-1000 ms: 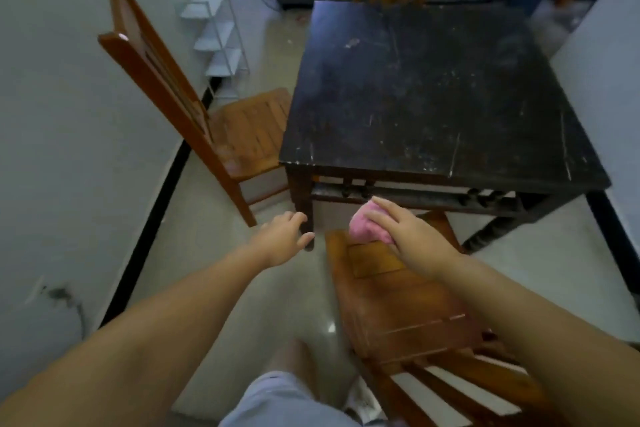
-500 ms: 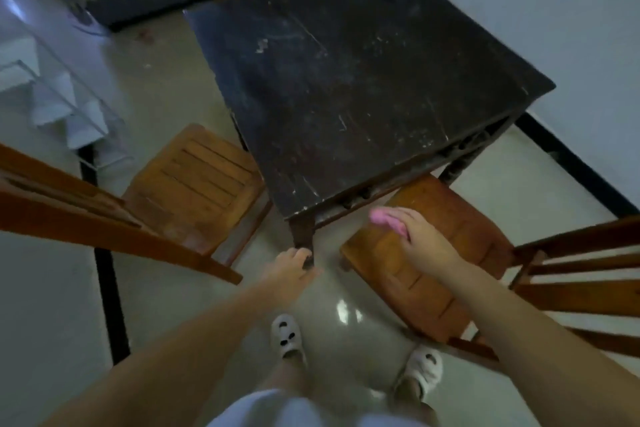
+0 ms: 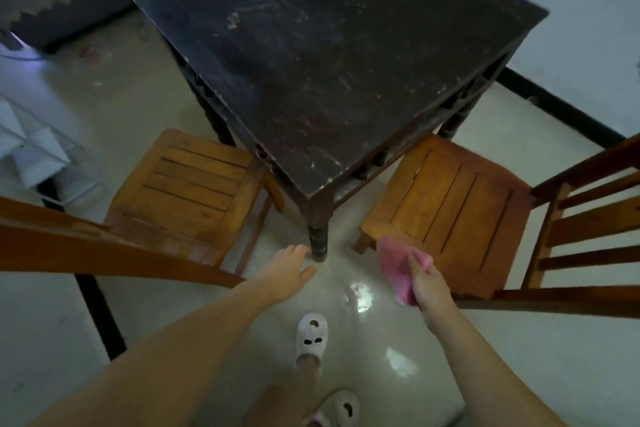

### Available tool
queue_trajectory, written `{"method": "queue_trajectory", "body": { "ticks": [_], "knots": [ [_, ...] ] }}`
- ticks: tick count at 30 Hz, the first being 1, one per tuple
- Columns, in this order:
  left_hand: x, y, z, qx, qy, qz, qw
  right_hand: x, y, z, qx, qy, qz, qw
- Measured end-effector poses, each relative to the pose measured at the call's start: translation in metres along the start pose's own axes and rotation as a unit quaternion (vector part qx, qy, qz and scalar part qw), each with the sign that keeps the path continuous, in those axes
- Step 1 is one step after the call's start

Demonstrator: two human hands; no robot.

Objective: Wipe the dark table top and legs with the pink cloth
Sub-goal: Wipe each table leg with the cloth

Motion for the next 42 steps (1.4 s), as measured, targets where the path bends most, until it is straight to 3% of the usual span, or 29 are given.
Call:
{"method": "queue_trajectory", "body": {
  "ticks": [4, 14, 21, 25, 28, 30, 34, 37, 39, 42],
  "knots": [
    [0.029, 0.023, 0.013, 0.002, -0.017, 0.009, 1.000, -0.043, 0.020, 0.044, 0.010, 0.144, 0.052, 0.988],
    [0.115, 0.185, 0.065, -0.122, -0.150, 0.061, 0.979, -0.088, 0.147, 0.142, -0.042, 0.137, -0.085, 0.986],
    [0.118, 0.267, 0.066, -0.196, -0.212, 0.288, 0.913, -0.103, 0.253, 0.199, 0.019, 0.163, -0.245, 0.955],
    [0.120, 0.288, 0.070, -0.207, -0.269, 0.385, 0.858, -0.101, 0.308, 0.202, -0.047, 0.177, -0.340, 0.923],
    [0.122, 0.293, 0.078, -0.203, -0.321, 0.424, 0.822, -0.111, 0.340, 0.207, -0.047, 0.194, -0.388, 0.900],
    [0.121, 0.294, 0.078, -0.184, -0.331, 0.430, 0.820, -0.143, 0.356, 0.210, -0.073, 0.176, -0.354, 0.915],
    [0.118, 0.291, 0.077, -0.177, -0.349, 0.417, 0.821, -0.238, 0.383, 0.220, -0.079, 0.096, -0.203, 0.971],
    [0.118, 0.292, 0.079, -0.198, -0.345, 0.431, 0.810, -0.261, 0.391, 0.230, -0.064, 0.108, -0.160, 0.979],
    [0.118, 0.293, 0.079, -0.212, -0.341, 0.439, 0.804, -0.230, 0.379, 0.238, -0.075, 0.142, -0.213, 0.964],
    [0.116, 0.292, 0.077, -0.203, -0.332, 0.448, 0.805, -0.165, 0.329, 0.241, -0.099, 0.207, -0.363, 0.903]
  ]
}}
Point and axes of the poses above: each hand's wrist, its own y-axis towards the middle knuckle, its own z-axis out of the palm, x = y × z, the point moved 4 cm from there along y, towards the middle knuckle, and after that the axes turned 7 degrees about x, right-handed, at the moved point
